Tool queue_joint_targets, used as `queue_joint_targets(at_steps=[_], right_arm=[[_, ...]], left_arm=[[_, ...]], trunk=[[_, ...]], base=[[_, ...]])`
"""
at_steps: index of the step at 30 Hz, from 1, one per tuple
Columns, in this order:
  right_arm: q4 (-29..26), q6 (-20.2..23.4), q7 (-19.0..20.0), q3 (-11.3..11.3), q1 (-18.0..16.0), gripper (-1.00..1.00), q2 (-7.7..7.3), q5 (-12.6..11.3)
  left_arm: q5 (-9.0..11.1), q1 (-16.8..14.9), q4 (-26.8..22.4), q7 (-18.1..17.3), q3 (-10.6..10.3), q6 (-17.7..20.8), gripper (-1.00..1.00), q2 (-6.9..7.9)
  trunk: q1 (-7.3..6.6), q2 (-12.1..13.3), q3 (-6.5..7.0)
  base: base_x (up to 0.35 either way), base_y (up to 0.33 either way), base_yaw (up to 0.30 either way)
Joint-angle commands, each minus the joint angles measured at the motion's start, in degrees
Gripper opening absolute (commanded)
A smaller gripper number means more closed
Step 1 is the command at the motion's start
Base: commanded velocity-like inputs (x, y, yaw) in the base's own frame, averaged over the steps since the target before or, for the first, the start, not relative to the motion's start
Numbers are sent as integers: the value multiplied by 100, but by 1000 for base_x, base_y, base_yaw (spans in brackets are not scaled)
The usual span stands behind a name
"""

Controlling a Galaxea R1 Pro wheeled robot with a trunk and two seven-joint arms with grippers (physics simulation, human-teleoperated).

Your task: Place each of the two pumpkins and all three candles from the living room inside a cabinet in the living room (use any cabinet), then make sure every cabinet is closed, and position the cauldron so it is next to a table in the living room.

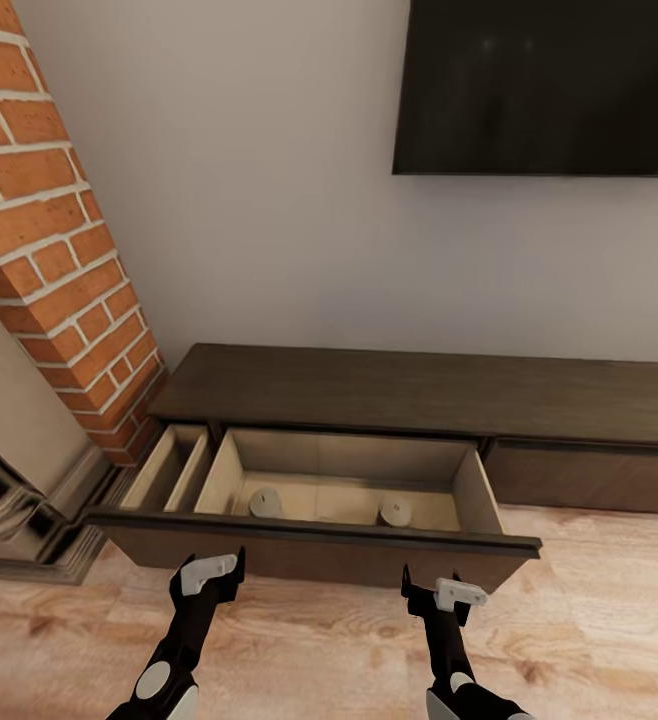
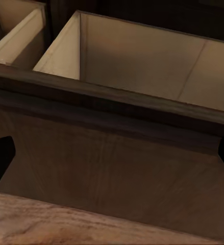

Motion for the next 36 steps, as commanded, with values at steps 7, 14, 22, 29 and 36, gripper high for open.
queue_joint_targets(at_steps=[7,14,22,29,36], right_arm=[[0,-9,-51,50,-5,100,0,-10],[0,-9,-51,48,-6,100,0,-10],[0,-9,-51,47,-4,100,0,-10],[0,-9,-51,48,-4,100,0,-10],[0,-9,-51,47,-4,100,0,-10]], left_arm=[[47,-6,-6,64,-33,-38,100,3],[47,-7,-24,62,-30,-40,100,10],[47,-7,-19,52,-29,-34,100,17],[47,-7,-12,44,-29,-40,100,12],[47,-7,3,35,-30,-41,100,9]], trunk=[[1,-2,-4],[45,-82,-40],[221,-403,-184],[375,-683,-310],[528,-964,-435]], base=[[109,0,0],[7,0,0],[0,0,0],[0,0,0],[0,0,0]])
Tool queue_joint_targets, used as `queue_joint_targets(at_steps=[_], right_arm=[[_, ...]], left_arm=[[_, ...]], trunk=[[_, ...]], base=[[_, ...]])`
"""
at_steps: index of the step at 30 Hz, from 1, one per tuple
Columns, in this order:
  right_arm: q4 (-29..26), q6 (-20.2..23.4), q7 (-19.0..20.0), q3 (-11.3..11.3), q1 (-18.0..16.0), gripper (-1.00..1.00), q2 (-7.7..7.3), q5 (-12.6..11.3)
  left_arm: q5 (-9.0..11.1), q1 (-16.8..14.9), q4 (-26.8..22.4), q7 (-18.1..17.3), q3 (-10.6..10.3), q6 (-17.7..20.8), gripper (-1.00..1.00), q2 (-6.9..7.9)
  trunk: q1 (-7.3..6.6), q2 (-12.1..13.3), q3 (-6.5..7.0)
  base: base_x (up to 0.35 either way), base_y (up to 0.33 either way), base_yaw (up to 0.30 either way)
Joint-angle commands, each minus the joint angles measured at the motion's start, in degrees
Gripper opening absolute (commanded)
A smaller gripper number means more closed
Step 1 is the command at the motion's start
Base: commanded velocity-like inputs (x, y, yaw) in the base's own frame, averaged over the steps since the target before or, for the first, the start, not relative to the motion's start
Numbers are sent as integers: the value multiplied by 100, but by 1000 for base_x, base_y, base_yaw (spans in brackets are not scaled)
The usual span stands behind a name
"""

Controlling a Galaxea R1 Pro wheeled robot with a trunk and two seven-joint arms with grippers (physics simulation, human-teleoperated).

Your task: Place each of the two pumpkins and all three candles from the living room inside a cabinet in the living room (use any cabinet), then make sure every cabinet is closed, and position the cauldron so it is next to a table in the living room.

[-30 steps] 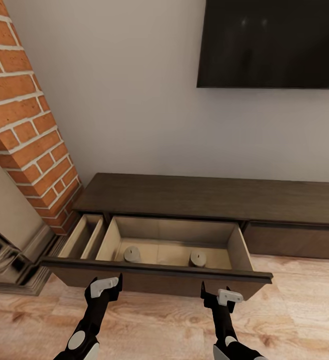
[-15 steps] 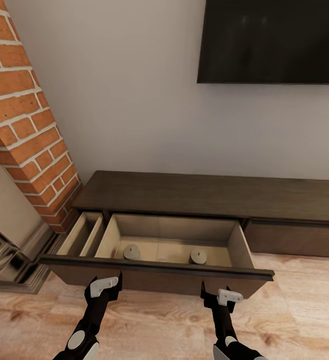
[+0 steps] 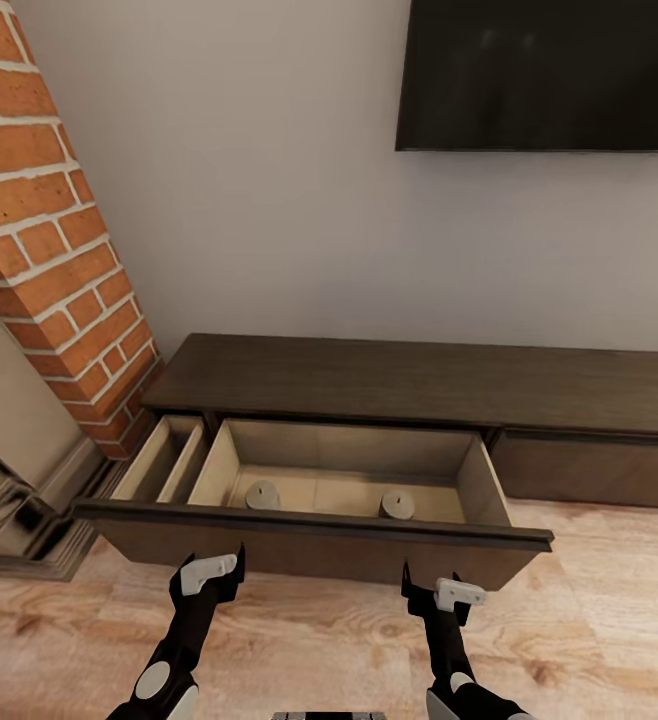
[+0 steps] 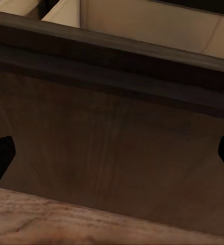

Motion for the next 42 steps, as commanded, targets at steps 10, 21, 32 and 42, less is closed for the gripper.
queue_joint_targets(at_steps=[10,21,32,42], right_arm=[[0,-9,-51,53,-5,100,0,-8],[0,-9,-51,52,-5,100,0,-8],[0,-9,-51,53,-4,100,0,-8],[0,-9,-51,53,-5,100,0,-8]], left_arm=[[46,-6,0,45,-35,-33,100,5],[47,-6,30,72,-19,-32,100,5],[54,-6,31,58,-2,-25,100,0],[62,-6,31,49,2,-25,100,-9]], trunk=[[0,-3,-5],[0,-3,-5],[0,-3,-5],[0,-3,-5]], base=[[0,0,0],[137,0,0],[110,0,0],[211,0,0]])
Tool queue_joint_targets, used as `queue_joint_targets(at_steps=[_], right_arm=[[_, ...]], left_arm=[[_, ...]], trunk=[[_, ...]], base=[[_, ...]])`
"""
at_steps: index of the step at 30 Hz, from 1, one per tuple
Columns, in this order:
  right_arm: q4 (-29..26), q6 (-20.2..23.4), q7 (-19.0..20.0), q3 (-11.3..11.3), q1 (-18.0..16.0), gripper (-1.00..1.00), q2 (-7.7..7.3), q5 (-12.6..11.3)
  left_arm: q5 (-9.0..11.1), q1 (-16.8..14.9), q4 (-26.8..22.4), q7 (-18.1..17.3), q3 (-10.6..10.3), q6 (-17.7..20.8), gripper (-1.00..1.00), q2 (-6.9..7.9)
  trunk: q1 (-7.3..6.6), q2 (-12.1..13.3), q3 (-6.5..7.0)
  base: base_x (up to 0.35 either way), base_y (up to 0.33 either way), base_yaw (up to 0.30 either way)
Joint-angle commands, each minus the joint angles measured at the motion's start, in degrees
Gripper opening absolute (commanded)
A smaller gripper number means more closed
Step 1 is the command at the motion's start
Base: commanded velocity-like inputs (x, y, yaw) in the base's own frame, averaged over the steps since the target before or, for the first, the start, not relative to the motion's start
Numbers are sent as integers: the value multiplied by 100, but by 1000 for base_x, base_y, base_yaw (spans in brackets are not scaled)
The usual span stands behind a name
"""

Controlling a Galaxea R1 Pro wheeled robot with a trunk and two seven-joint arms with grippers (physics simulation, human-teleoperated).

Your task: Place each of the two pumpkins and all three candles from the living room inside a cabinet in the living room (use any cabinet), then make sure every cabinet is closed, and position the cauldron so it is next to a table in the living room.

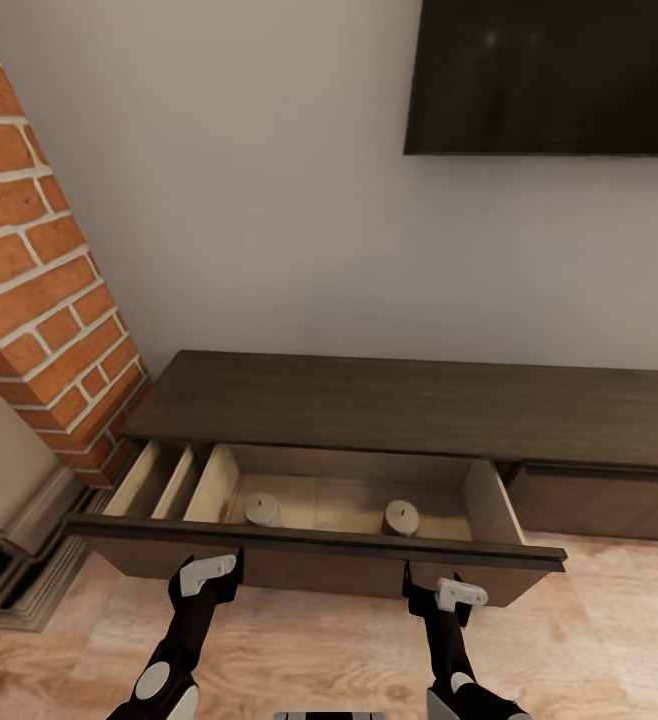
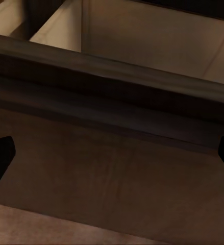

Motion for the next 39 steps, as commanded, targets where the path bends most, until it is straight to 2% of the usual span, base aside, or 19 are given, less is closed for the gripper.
queue_joint_targets(at_steps=[1,19,39], right_arm=[[-3,0,-41,75,-6,100,1,32],[-3,8,-41,75,-6,100,1,32],[-3,8,-41,74,-7,100,1,32]], left_arm=[[49,-7,-1,41,-34,-33,100,9],[41,-7,-1,48,-39,-33,100,8],[41,-7,-1,48,-27,-33,100,17]], trunk=[[1,-2,-4],[1,-2,-4],[1,-2,-4]], base=[[214,0,0],[193,0,0],[113,0,0]])
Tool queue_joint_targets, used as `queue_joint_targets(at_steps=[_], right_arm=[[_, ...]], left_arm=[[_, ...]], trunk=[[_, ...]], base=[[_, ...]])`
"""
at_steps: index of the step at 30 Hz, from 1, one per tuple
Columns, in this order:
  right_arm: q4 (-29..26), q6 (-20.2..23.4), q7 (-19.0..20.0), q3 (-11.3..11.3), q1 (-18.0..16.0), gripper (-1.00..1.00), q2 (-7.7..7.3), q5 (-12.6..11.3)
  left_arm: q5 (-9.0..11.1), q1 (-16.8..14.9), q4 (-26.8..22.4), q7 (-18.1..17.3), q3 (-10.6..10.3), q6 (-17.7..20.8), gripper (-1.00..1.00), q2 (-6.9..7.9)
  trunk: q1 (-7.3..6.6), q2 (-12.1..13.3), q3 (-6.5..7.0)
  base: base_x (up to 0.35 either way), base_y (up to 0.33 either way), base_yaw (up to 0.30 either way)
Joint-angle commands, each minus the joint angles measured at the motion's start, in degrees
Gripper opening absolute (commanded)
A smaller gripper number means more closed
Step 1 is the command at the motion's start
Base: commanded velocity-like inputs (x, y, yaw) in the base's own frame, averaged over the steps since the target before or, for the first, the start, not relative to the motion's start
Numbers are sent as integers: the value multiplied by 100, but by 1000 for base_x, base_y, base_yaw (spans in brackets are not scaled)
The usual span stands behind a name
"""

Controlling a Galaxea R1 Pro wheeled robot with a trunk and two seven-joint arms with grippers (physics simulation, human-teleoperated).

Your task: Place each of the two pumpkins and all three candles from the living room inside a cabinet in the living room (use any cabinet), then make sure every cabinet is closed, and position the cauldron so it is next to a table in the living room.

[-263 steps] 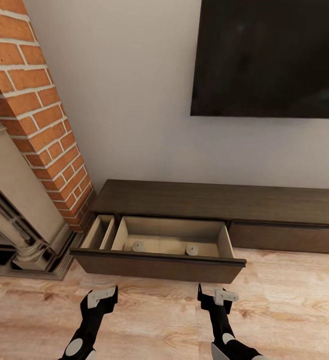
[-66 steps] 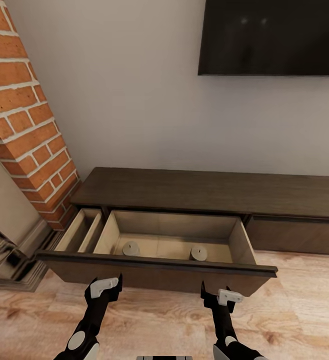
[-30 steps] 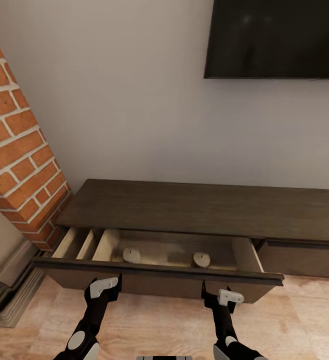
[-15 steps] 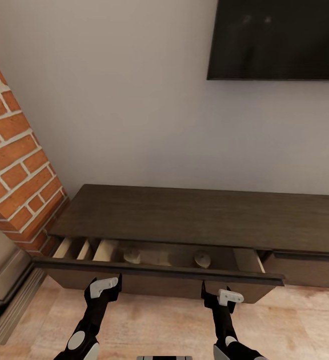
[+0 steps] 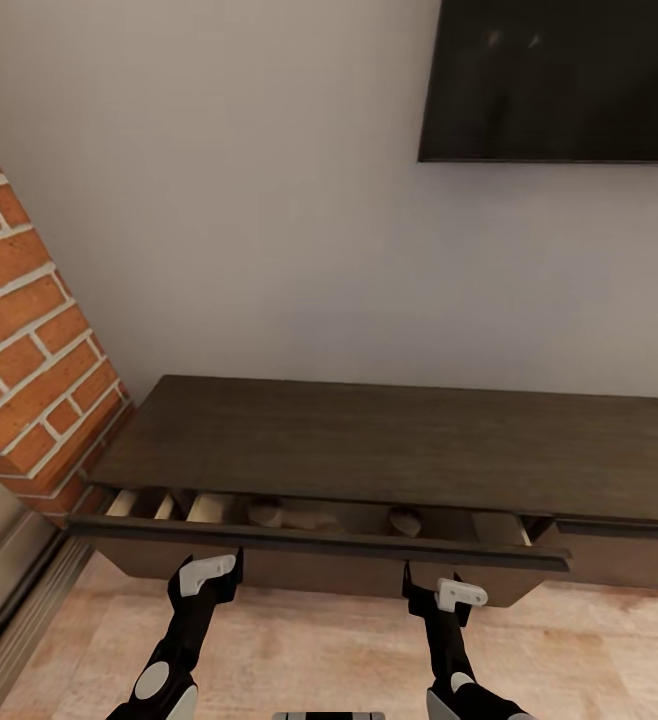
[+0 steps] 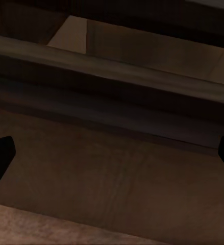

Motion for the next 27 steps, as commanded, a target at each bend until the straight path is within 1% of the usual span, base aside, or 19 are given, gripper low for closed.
queue_joint_targets(at_steps=[1,27], right_arm=[[-3,-1,-42,71,-5,100,1,29],[-3,-2,-42,73,-6,100,1,29]], left_arm=[[48,-7,-1,40,-33,-33,100,9],[48,-7,-1,40,-31,-33,100,9]], trunk=[[0,-2,-4],[0,-2,-4]], base=[[88,0,0],[99,0,0]])
